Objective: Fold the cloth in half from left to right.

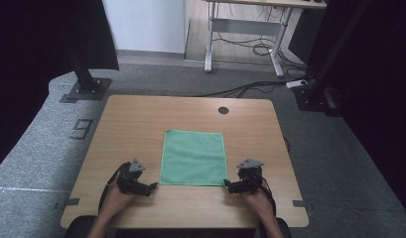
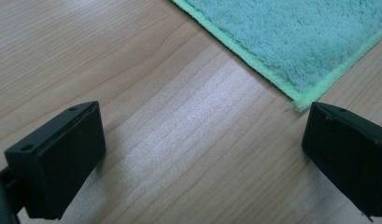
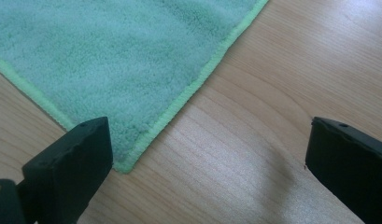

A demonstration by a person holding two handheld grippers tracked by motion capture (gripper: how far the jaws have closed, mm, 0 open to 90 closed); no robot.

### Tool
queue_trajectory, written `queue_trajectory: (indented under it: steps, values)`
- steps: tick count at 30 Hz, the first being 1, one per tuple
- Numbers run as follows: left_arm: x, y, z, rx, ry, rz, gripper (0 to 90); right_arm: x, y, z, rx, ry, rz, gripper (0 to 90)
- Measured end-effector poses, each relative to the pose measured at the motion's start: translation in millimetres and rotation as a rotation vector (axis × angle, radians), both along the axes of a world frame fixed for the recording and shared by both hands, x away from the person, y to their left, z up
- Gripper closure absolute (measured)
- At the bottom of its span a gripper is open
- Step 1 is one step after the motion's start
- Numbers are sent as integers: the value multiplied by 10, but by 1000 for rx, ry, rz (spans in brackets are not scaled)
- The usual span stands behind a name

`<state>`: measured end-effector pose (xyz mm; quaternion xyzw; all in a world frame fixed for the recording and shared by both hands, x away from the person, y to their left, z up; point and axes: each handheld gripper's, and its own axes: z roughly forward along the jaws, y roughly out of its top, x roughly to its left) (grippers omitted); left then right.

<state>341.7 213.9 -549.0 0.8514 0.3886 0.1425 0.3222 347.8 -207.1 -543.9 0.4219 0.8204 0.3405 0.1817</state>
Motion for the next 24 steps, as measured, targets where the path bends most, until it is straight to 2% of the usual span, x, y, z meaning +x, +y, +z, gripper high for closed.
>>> queue_trajectory:
  steps: [5,11,17,24]
  values:
    - [25,-39,6,6,3,4,0,14,0,1,19,-15,-25,13]
    - [42,-64,16,13,9,10,0,45,41,-65,-30,13,-13,31]
    - [69,-67,29,24,6,23,0,57,-26,-71,-18,22,-24,36]
    - [128,-82,58,2,9,39,10,76,-155,-71,-21,20,-74,36]
